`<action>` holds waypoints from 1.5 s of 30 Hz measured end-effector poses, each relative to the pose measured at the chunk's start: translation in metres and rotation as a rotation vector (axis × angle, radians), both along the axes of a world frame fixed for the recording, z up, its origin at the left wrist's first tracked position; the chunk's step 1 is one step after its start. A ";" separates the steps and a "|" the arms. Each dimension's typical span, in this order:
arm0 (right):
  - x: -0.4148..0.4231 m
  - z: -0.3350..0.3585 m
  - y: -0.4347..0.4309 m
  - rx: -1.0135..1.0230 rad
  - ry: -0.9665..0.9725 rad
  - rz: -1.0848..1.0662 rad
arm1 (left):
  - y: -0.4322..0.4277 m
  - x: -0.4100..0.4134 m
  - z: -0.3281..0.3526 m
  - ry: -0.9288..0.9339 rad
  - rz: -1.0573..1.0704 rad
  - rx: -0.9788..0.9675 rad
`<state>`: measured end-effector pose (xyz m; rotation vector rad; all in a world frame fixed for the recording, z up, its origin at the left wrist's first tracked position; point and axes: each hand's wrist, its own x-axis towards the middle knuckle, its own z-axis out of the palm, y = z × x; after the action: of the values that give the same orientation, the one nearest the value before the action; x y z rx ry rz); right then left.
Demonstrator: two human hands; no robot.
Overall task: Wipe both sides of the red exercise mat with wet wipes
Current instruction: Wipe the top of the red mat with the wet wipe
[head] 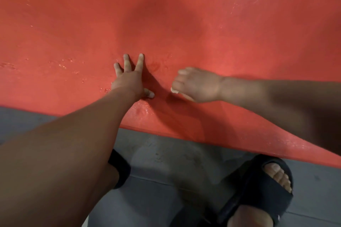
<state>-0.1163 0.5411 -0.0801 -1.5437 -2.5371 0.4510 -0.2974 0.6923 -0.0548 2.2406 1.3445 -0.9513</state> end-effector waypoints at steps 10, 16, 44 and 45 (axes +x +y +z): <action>-0.006 -0.002 0.020 0.022 0.013 -0.354 | -0.001 0.001 0.001 0.004 -0.002 0.010; 0.018 0.001 0.040 0.036 -0.092 -0.461 | -0.001 0.000 0.001 0.003 0.000 0.012; 0.022 0.006 0.070 0.054 -0.086 -0.636 | -0.002 0.000 0.007 0.019 0.007 0.036; 0.016 0.007 0.070 0.048 -0.076 -0.620 | -0.002 0.000 0.007 0.018 0.008 0.033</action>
<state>-0.1002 0.6114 -0.0733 -2.2241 -1.9343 0.2455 -0.2975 0.6906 -0.0478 2.2539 1.3861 -0.9556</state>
